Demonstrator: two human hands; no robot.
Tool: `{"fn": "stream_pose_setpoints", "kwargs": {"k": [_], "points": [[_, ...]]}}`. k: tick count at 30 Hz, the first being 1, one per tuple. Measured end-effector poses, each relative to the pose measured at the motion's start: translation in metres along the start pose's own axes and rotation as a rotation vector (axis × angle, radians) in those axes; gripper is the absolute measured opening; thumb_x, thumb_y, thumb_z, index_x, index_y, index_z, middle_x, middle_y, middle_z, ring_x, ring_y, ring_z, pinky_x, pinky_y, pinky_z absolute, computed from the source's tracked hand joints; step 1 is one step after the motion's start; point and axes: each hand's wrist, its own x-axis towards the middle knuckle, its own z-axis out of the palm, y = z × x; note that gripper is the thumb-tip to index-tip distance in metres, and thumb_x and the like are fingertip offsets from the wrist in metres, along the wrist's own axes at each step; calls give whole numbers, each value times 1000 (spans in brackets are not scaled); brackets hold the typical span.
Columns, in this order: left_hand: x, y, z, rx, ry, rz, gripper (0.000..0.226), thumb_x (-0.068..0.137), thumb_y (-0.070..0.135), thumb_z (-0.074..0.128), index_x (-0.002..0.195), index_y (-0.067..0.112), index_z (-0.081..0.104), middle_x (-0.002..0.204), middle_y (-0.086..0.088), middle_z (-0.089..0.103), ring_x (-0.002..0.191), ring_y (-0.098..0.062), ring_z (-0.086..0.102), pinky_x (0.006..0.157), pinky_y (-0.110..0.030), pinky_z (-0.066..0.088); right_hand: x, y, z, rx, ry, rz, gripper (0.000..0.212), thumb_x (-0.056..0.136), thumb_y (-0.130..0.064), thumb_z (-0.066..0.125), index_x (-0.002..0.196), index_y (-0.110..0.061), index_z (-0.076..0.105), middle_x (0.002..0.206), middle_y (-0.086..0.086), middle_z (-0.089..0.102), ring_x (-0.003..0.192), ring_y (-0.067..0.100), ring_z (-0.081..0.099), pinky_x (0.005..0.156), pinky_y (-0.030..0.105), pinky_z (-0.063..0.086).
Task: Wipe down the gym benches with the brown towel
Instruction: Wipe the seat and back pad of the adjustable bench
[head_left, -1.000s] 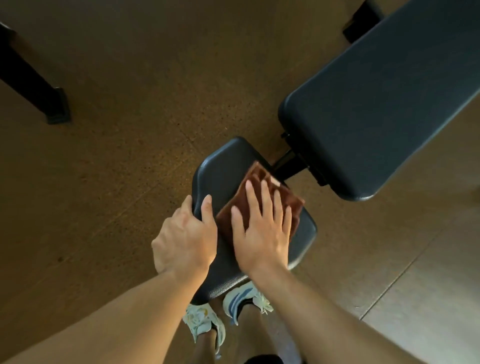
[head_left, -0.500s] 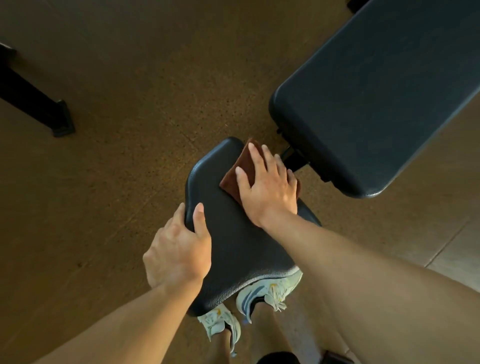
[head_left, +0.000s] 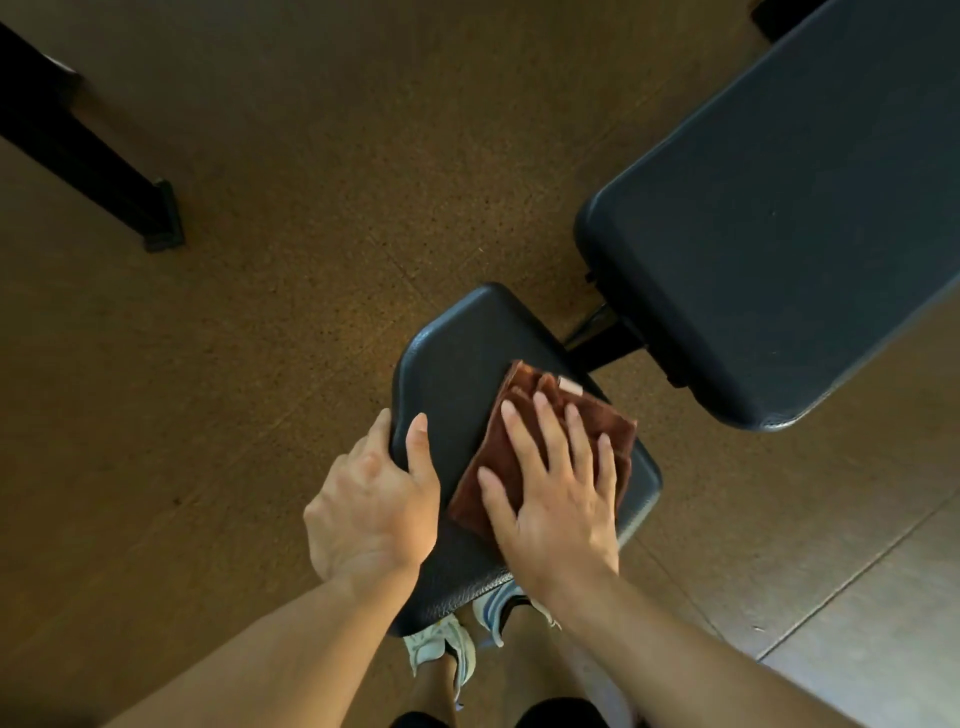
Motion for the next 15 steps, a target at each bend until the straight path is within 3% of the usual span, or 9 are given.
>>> {"fn": "stream_pose_setpoints", "kwargs": {"k": [3, 7, 9, 13, 15], "points": [[0, -1, 0, 6, -2, -4, 66, 99, 66, 14, 150, 35, 43, 136, 3, 64, 123, -23, 59, 98, -43, 47, 51, 0, -26, 41, 63, 13, 67, 103, -68, 16, 163, -48, -5, 175, -12, -9, 161, 17, -15, 130, 51, -7], [3, -3, 2, 12, -13, -3, 67, 99, 67, 13, 151, 36, 41, 138, 6, 62, 125, -21, 57, 100, -43, 46, 98, -7, -42, 123, 82, 106, 67, 105, -66, 23, 165, -44, 3, 176, -10, 6, 161, 22, 11, 130, 53, 11], [4, -4, 3, 2, -23, -3, 66, 99, 67, 13, 151, 36, 41, 139, 7, 61, 126, -21, 57, 101, -43, 46, 87, -8, -38, 119, 120, 126, 66, 106, -65, 22, 165, -43, 5, 176, -11, 6, 160, 21, 12, 131, 52, 11], [3, -5, 1, -41, -22, 13, 66, 99, 67, 15, 152, 35, 39, 141, 7, 60, 126, -19, 58, 98, -41, 49, 3, -16, -1, 108, 114, 94, 62, 105, -65, 16, 163, -50, 4, 173, -21, 0, 160, 7, -6, 132, 45, -3], [3, -6, 1, -56, -26, 22, 69, 98, 68, 13, 152, 34, 40, 141, 6, 60, 126, -19, 59, 97, -40, 51, -31, -25, 21, 101, 118, 109, 59, 104, -66, 13, 161, -54, 4, 172, -22, 7, 160, 9, 0, 131, 40, -5]]}}
